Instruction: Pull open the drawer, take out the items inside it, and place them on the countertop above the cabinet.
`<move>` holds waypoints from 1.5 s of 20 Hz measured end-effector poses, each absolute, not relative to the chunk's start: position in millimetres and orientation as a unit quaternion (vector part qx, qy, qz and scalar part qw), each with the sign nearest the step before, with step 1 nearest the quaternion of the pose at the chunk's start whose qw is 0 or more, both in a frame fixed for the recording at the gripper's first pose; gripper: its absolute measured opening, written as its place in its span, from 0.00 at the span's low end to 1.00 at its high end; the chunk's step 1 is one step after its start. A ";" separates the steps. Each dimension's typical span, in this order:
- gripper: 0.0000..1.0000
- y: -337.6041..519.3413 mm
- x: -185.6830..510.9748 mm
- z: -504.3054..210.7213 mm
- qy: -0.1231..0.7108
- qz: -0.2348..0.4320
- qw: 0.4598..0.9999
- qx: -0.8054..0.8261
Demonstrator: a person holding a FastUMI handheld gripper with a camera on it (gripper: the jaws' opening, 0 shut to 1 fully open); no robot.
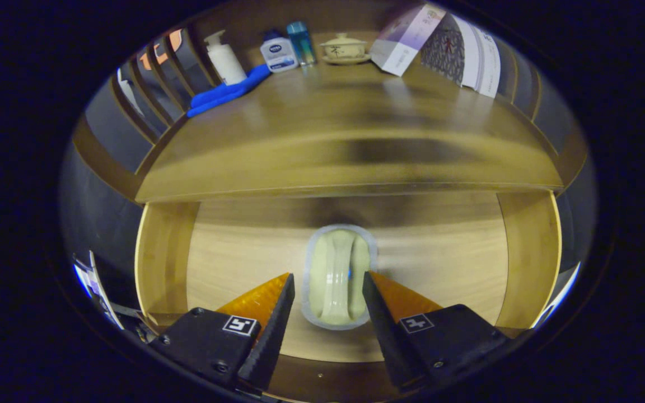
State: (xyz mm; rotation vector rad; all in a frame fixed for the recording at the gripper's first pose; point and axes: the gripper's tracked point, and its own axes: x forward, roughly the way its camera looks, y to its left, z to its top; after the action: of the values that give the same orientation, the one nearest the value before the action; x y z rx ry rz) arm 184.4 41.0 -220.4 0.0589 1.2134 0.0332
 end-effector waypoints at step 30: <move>0.23 27.8 170.4 -111.4 0.515 0.036 0.856 0.009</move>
State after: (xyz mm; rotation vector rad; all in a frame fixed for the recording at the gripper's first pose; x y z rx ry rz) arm 170.4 27.8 -111.4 0.0190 1.0824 0.0749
